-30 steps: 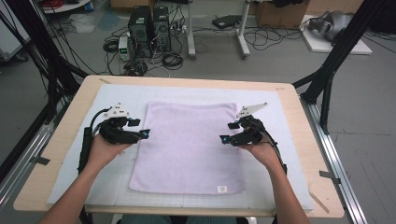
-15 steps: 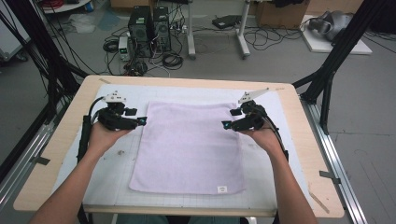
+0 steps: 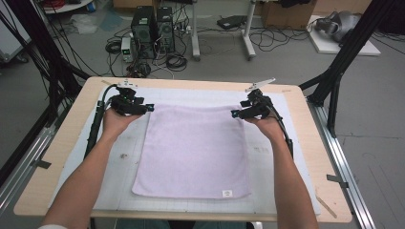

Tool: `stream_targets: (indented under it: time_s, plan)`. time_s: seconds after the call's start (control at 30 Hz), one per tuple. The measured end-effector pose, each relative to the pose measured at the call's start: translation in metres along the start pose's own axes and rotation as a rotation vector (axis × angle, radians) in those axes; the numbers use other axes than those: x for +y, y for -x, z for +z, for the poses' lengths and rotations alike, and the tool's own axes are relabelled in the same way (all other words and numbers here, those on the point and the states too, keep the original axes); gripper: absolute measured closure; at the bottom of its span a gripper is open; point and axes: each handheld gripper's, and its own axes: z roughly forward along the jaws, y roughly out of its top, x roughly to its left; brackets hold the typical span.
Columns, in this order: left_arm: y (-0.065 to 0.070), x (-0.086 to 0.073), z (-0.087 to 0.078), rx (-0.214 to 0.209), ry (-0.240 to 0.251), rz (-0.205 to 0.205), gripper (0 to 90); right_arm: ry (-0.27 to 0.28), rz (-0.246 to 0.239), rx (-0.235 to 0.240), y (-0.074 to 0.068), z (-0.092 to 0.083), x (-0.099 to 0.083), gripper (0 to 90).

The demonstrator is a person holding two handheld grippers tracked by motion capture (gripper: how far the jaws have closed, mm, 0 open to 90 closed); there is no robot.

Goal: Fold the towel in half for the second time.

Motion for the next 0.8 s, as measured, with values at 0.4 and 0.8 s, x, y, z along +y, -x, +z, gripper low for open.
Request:
stream_targets:
  time_s: [0.4, 0.8]
  plan:
    - [-0.014, -0.023, 0.034, 0.055, -0.046, -0.055, 49.7, -0.069, 0.068, -0.068, 0.016, 0.027, -0.019, 38.2]
    - [-0.009, -0.037, 0.052, 0.084, -0.081, -0.084, 55.0, -0.091, 0.134, -0.093, 0.023, 0.046, -0.044, 42.6]
